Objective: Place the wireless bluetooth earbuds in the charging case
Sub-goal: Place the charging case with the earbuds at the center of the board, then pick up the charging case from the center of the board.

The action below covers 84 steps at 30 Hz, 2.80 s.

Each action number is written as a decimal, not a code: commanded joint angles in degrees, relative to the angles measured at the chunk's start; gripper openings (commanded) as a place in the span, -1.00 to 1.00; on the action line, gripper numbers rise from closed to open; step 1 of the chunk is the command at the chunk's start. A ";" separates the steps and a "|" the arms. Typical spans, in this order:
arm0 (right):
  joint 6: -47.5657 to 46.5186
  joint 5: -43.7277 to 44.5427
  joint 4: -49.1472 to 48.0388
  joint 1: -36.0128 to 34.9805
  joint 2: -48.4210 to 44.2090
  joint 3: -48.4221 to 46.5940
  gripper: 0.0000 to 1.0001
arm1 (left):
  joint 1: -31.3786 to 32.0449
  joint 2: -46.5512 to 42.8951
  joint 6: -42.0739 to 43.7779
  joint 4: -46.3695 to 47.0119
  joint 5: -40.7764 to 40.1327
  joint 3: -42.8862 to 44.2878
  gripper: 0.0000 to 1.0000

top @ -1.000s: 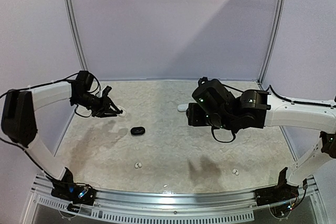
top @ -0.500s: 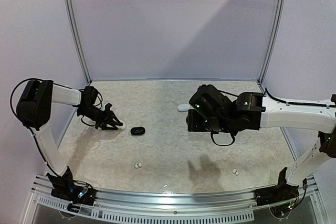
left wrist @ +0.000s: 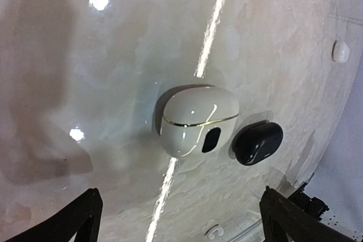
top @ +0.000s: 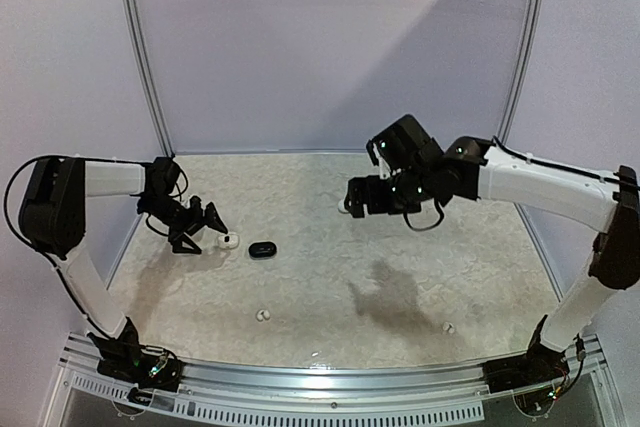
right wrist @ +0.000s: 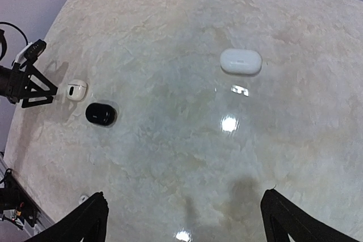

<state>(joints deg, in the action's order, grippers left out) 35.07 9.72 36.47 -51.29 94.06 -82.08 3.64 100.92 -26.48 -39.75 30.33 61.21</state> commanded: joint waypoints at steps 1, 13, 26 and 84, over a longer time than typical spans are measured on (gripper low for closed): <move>-20.82 -15.74 4.14 9.09 9.79 -12.40 0.93 | 0.01 -5.50 4.73 -8.91 -4.64 4.91 0.99; -26.56 -10.02 11.65 16.56 51.12 -54.24 0.98 | 1.06 -16.44 14.20 -5.43 -5.98 2.97 0.99; -14.22 1.26 4.17 12.48 58.24 -52.03 0.98 | 1.11 -15.77 14.63 -4.50 -3.62 2.84 0.99; -24.20 5.20 -35.63 0.74 5.82 -3.26 -0.18 | 7.35 -22.77 23.00 -12.06 9.00 23.21 0.79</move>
<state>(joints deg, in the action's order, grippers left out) 21.45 12.53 15.18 -44.23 110.37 -89.82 8.56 82.24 -6.39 -49.34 35.31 77.38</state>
